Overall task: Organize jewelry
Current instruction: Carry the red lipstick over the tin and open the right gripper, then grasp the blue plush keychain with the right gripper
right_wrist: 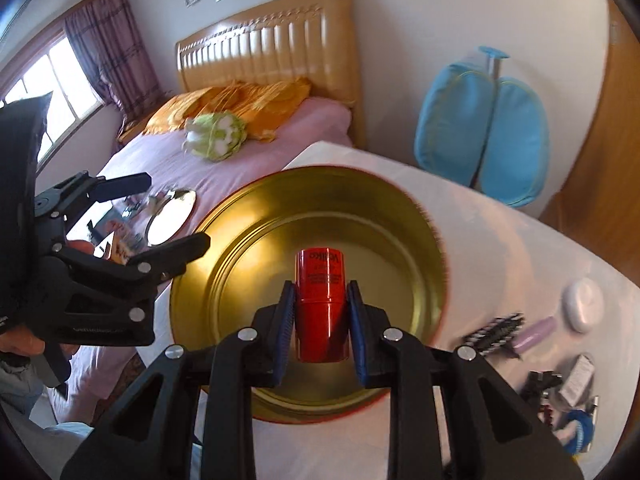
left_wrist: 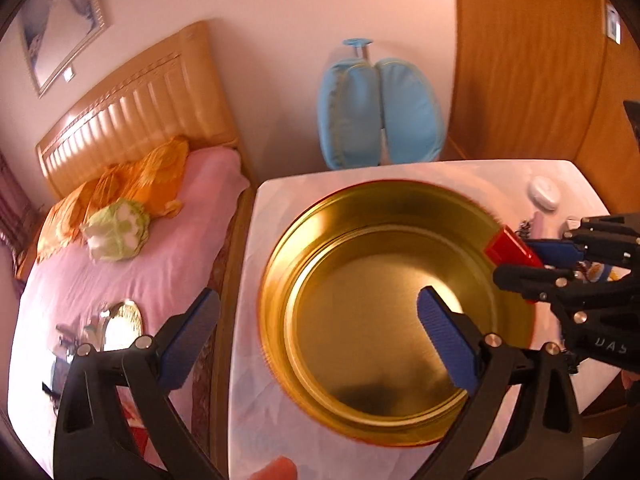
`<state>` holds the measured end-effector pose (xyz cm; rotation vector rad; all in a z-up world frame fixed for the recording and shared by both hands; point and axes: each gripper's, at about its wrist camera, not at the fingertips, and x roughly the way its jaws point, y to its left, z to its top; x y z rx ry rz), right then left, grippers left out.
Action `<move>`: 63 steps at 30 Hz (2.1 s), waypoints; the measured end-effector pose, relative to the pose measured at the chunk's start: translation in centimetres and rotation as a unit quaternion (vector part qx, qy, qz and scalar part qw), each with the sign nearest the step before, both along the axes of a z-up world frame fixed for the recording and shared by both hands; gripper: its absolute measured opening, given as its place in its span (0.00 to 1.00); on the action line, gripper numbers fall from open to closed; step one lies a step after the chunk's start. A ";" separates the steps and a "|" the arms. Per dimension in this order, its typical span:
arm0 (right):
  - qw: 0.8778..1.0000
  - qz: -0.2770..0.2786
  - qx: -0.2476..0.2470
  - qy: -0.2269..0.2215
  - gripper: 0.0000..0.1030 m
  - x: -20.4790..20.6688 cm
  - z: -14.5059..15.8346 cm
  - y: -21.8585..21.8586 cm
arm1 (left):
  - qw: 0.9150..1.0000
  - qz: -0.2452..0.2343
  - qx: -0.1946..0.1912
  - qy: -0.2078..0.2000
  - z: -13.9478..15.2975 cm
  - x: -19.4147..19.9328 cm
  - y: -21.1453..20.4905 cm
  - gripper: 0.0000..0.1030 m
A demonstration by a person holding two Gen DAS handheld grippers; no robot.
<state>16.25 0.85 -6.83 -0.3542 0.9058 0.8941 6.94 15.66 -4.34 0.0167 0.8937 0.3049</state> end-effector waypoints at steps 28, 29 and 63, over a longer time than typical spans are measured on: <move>0.991 -0.096 -0.057 -0.069 0.93 -1.6 -0.9 -2.2 | 0.994 -0.088 -0.067 0.001 -1.6 -1.8 -2.1 0.93; 0.989 -0.111 -0.056 -0.075 0.94 -1.7 -0.6 -3.5 | 0.992 -0.107 -0.066 0.000 -1.4 -1.3 -3.3 0.93; 0.968 -0.228 -0.102 -0.017 0.43 7.2 -7.1 -28.3 | 0.950 -0.298 -0.071 0.056 -6.4 10.4 -28.6 0.93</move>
